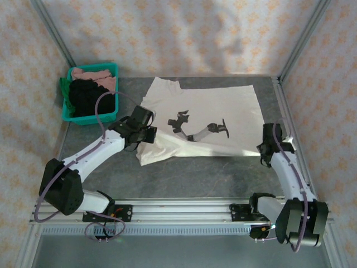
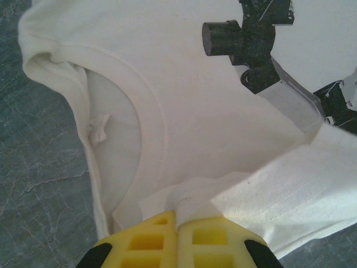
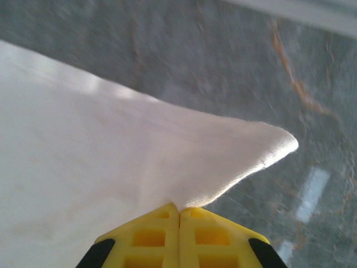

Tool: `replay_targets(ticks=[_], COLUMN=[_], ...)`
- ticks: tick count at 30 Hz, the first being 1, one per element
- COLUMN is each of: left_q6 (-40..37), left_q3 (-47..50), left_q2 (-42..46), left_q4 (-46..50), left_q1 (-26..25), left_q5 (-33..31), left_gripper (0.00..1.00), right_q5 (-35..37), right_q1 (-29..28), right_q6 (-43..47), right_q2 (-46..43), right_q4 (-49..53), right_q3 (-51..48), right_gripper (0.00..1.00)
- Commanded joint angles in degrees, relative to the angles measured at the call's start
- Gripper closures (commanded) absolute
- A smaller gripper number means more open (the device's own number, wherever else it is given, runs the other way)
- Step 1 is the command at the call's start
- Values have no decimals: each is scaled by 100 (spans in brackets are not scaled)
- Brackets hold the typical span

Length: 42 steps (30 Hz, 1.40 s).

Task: Fold and stack the t-shirts

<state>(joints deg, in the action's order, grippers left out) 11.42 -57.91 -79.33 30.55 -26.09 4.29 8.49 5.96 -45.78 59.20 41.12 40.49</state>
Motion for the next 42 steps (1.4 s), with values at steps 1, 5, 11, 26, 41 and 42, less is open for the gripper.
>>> replay_targets(ticks=[1,5,11,26,41,42], left_q6=[-109,-116,-111,-110,1763,1882], left_q3=[-91,-353,-627,-1413,802,1146], left_q2=[-17,-344,-733,-1593,300,461], left_q4=[-6,107,212,558,56,-113], left_q1=[79,78,78,187,350,342], left_q5=[-23,-109,-376,-848,-438,-251], left_gripper=[100,100,100,100,22,22], right_q5=[440,77,-353,-892,-903,-924], right_q1=[27,27,28,27,20,20], right_q6=[345,666,1076,1819,1578,1514], right_q2=[302,1320,2688,4740,2763,2727], right_q4=[-43,-159,-421,-140,-463,-559], right_q3=[391,1024,1966,3472,1045,877], right_gripper=[100,100,100,92,47,47])
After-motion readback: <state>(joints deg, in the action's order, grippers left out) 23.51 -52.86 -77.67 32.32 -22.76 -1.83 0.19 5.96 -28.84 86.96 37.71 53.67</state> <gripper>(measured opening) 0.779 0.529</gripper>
